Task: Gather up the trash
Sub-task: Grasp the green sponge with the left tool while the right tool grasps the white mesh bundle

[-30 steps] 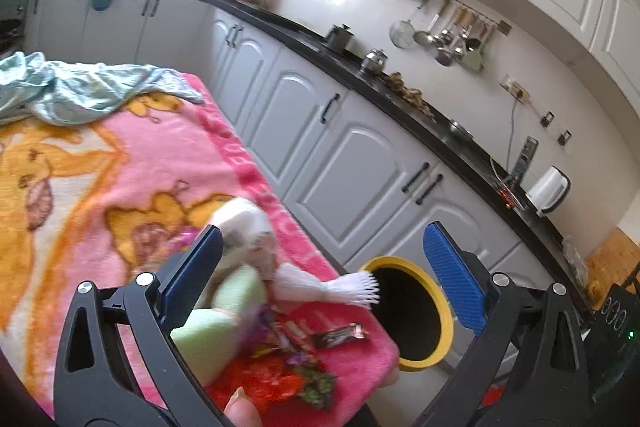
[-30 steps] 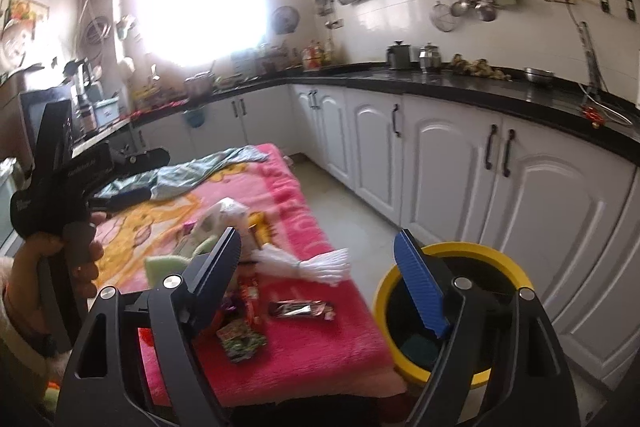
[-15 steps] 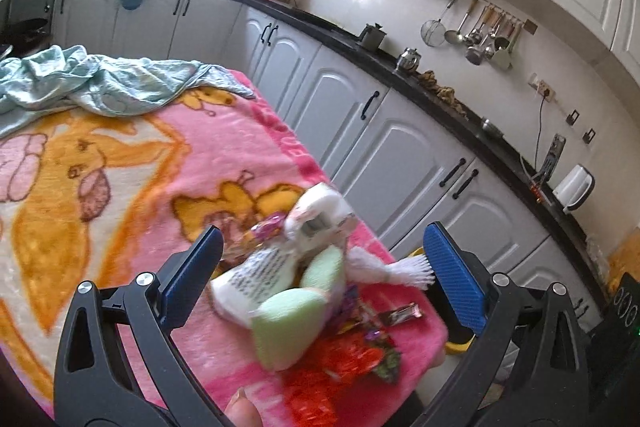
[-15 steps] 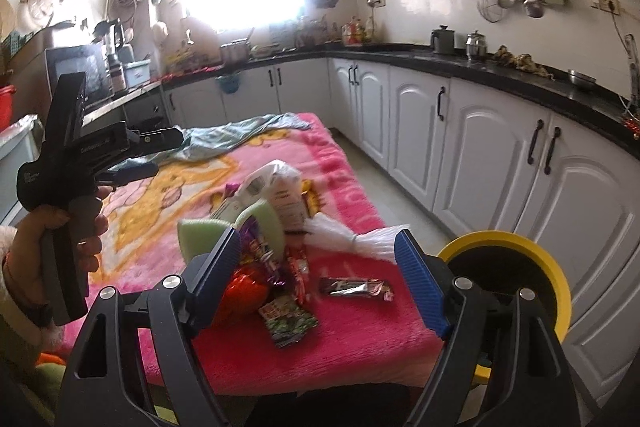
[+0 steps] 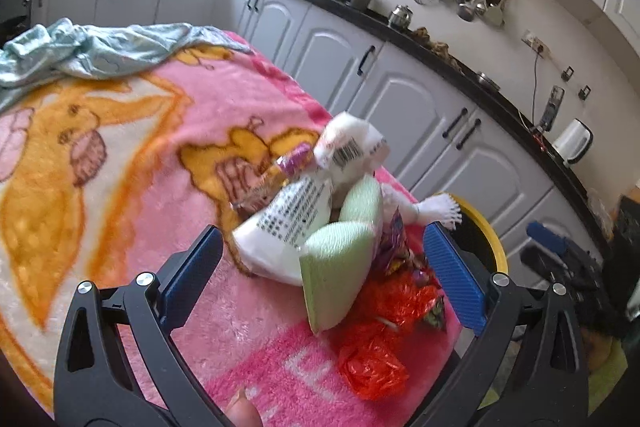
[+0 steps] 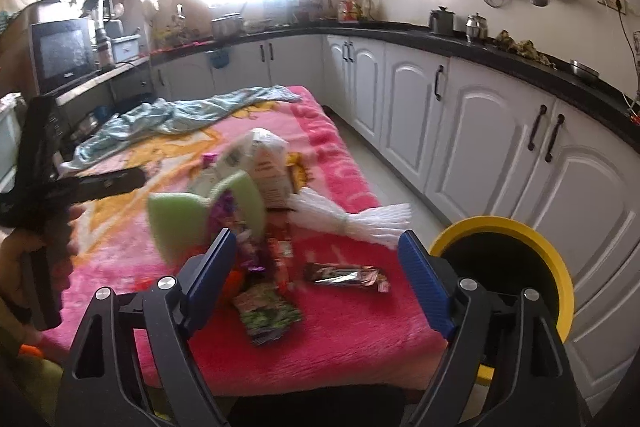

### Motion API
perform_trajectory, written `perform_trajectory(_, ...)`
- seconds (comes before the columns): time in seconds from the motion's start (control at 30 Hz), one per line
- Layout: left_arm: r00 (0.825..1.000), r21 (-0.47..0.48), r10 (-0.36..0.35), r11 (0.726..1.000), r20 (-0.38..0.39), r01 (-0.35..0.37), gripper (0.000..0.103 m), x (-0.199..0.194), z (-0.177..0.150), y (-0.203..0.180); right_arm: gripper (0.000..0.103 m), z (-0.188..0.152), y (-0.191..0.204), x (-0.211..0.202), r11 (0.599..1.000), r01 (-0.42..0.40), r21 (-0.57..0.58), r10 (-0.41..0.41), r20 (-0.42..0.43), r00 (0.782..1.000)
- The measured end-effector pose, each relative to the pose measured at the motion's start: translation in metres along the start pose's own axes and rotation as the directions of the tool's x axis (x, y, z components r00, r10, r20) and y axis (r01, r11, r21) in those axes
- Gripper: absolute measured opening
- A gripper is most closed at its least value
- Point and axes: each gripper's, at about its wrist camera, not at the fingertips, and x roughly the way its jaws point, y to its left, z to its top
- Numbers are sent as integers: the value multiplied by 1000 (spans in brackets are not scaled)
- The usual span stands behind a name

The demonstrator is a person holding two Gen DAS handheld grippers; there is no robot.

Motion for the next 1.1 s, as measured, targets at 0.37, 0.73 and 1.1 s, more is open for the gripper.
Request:
perform_trajectory(0.37, 997, -45, -70, 997, -36, 68, 85, 25, -11, 13, 80, 3, -72, 89, 981, 19, 192, 11, -154, 988)
perform_trajectory(0.73, 993, -21, -98, 995, -66, 96, 61, 33, -15, 9, 24, -2, -93, 133, 938, -65, 341, 151, -231, 961)
perform_trajectory(1.1, 989, 12, -129, 991, -77, 130, 26, 34, -14, 8, 8, 7, -81, 95, 952, -83, 296, 128, -135, 983)
